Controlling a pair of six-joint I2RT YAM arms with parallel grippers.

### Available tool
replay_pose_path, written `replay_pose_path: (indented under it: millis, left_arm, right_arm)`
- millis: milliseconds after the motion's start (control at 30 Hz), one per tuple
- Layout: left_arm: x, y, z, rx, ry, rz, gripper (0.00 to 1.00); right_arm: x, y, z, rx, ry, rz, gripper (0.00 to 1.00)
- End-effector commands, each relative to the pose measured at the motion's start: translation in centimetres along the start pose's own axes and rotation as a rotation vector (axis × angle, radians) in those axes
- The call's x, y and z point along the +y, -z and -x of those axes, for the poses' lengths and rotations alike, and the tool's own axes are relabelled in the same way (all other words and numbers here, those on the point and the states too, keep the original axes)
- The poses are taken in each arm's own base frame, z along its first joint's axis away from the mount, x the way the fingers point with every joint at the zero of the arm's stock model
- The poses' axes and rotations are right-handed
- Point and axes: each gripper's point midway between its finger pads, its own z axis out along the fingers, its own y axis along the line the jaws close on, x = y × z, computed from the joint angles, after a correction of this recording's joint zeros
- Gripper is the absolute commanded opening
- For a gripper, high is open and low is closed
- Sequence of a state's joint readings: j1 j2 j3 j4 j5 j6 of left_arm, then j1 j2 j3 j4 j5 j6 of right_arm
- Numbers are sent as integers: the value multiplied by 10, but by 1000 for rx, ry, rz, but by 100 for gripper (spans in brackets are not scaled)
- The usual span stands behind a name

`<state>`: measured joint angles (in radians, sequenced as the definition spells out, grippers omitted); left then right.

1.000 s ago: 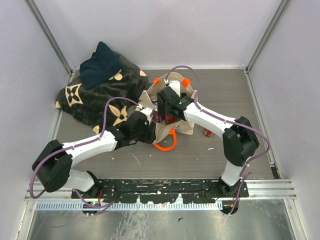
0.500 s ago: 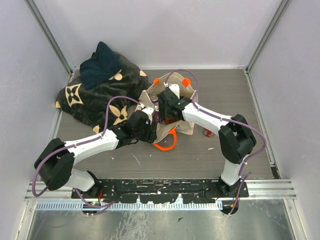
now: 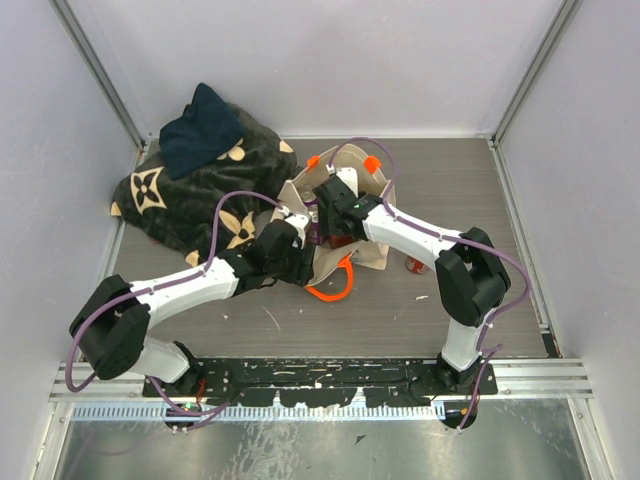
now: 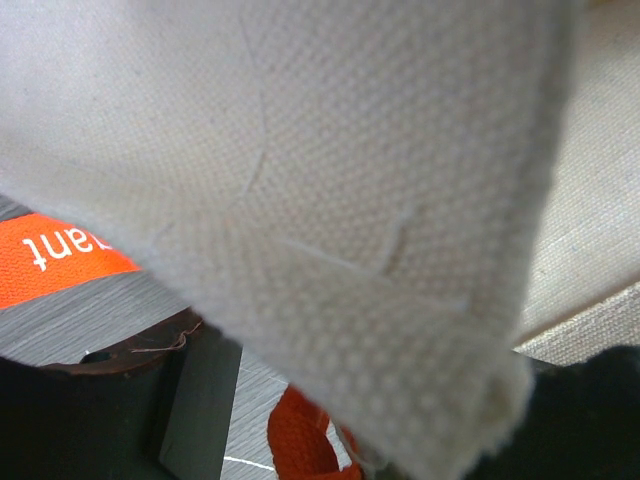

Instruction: Take the beverage out of the canvas bag

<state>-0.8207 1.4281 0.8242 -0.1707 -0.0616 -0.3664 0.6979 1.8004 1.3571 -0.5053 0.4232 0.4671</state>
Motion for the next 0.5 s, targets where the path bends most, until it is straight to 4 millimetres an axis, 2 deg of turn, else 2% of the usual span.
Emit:
replay_pose_path:
  millis: [0, 100, 267, 467]
  left_arm:
    - [-1, -1, 0, 23, -26, 2, 63]
    - [-2, -2, 1, 24, -28, -1, 63]
    - [-3, -4, 0, 36, -33, -5, 63]
    - [-6, -2, 7, 22, -33, -10, 63]
  right_arm:
    - [0, -10, 19, -55, -4, -26, 9]
    - [1, -10, 19, -53, 0, -26, 1]
    - [-1, -4, 23, -69, 7, -21, 1]
    - [-3, 23, 45, -156, -5, 31, 1]
